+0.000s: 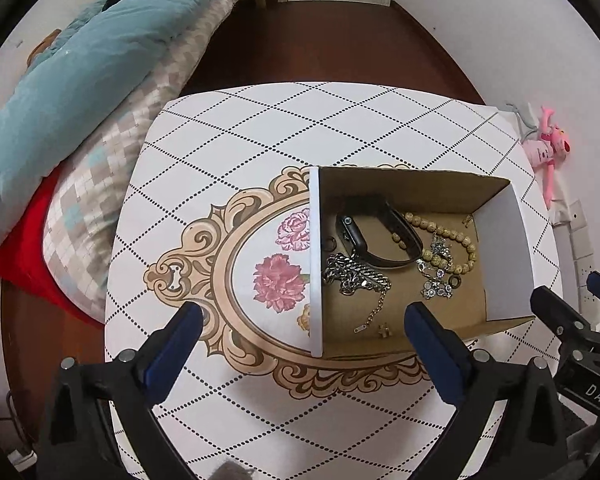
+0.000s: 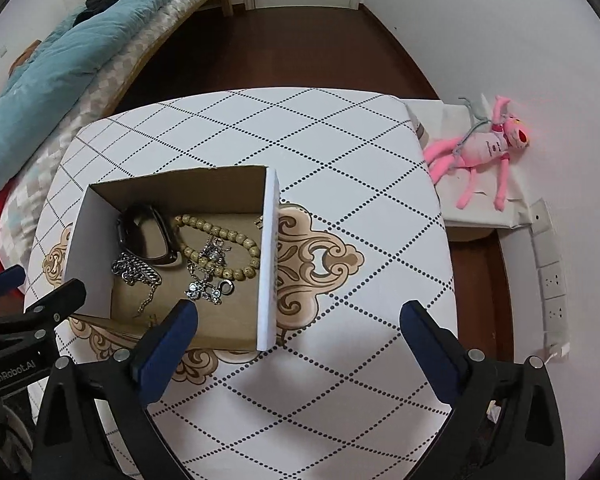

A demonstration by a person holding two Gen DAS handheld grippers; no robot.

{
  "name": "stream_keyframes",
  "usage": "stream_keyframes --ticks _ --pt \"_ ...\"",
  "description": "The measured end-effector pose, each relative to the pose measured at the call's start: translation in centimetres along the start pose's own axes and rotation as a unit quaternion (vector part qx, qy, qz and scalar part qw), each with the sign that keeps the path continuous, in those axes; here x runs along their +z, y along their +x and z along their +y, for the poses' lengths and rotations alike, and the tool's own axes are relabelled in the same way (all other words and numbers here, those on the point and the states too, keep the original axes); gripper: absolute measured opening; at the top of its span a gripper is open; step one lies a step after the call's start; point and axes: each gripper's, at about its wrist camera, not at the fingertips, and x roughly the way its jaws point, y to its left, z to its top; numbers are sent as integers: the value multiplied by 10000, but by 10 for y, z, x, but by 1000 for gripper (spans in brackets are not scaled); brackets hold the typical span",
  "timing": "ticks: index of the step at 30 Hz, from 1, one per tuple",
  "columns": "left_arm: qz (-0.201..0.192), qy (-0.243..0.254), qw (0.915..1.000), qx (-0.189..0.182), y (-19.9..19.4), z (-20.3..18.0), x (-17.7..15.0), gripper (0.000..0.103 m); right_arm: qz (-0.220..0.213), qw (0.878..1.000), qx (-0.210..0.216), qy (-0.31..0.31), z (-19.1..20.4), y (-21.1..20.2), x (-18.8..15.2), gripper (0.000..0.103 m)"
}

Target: Organize jewelry

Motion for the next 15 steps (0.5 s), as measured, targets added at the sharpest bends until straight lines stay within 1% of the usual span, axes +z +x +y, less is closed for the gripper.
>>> stream_keyframes --ticks 4,6,11,15 --pt "-55 -65 9999 -59 -10 2 -4 103 -112 9999 -16 52 -2 -12 -3 102" --pt "-112 -64 9999 9 -18 2 -7 103 -208 9997 -42 81 -3 -21 -5 102" --pt "-431 -96 9990 117 -52 4 -20 103 -523 9985 -92 152 -6 -54 -17 102" --pt "-709 -96 9974 74 -85 3 -32 103 -819 9964 -102 168 -7 -90 -29 102"
